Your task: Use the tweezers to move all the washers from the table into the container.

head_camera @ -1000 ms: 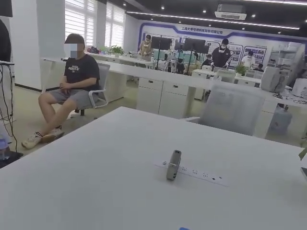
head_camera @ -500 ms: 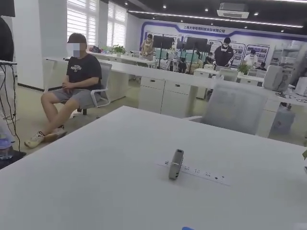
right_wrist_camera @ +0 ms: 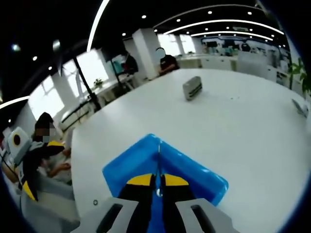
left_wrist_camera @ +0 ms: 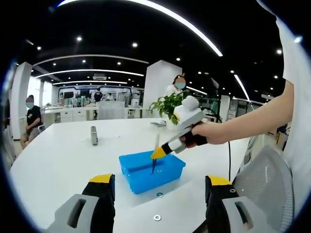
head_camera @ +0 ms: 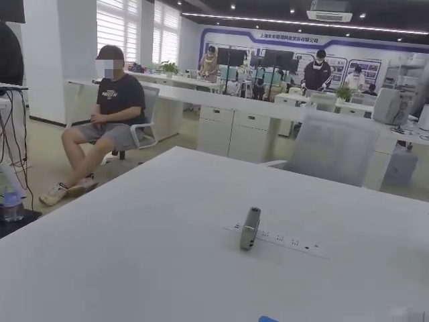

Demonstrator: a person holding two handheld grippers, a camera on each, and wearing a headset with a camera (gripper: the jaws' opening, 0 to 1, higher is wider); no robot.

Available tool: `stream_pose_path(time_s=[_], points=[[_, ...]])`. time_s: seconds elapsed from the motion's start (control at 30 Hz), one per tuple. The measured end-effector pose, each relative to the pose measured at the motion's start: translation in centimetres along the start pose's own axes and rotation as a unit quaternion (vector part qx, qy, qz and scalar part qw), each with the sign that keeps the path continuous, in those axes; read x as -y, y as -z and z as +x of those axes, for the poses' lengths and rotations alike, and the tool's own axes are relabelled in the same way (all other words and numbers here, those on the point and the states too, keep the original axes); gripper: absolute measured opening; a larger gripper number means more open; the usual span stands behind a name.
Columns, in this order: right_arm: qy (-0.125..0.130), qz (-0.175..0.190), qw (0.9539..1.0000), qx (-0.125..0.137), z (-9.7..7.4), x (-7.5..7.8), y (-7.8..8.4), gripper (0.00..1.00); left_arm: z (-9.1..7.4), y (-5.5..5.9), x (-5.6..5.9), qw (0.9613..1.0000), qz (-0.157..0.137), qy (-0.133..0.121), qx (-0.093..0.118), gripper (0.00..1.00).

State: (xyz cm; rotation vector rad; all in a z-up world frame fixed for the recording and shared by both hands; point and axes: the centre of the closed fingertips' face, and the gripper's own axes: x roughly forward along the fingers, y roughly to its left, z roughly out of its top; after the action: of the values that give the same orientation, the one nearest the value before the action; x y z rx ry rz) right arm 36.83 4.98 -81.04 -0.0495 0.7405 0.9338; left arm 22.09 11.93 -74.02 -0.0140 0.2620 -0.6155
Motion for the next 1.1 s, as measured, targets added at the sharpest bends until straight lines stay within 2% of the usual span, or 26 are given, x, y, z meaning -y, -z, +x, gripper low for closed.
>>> stream_pose_path(time_s=[0.2, 0.4, 0.57, 0.7, 0.9, 1.03, 1.1], points=[[0.007, -0.067, 0.9976, -0.015, 0.3, -0.3, 0.4, 0.03, 0.0, 0.0, -0.1, 1.0, -0.001, -0.001, -0.001, 0.76], [0.008, -0.138, 0.9902, -0.023, 0.3, -1.4, 0.6, 0.03, 0.0, 0.2, 0.0, 1.0, 0.001, 0.0, -0.006, 0.76], [0.002, -0.146, 0.9889, -0.025, 0.3, -1.5, 0.7, 0.04, 0.0, 0.2, -0.1, 1.0, 0.001, 0.0, -0.006, 0.76], [0.007, -0.151, 0.9885, -0.012, -0.4, -1.5, 0.2, 0.04, 0.0, 0.2, -0.1, 1.0, 0.002, -0.001, -0.007, 0.75], [0.009, -0.154, 0.9876, 0.028, -2.1, -2.4, -1.3, 0.04, 0.0, 0.3, 0.0, 1.0, 0.003, 0.001, -0.008, 0.75], [-0.004, -0.143, 0.9875, 0.064, -3.4, -3.7, -3.0, 0.04, 0.0, 0.3, 0.0, 0.9999, 0.004, 0.002, -0.01, 0.75], [-0.01, -0.143, 0.9872, 0.071, -3.7, -4.3, -3.1, 0.04, 0.0, 0.3, 0.1, 0.9999, 0.004, 0.003, -0.01, 0.75]])
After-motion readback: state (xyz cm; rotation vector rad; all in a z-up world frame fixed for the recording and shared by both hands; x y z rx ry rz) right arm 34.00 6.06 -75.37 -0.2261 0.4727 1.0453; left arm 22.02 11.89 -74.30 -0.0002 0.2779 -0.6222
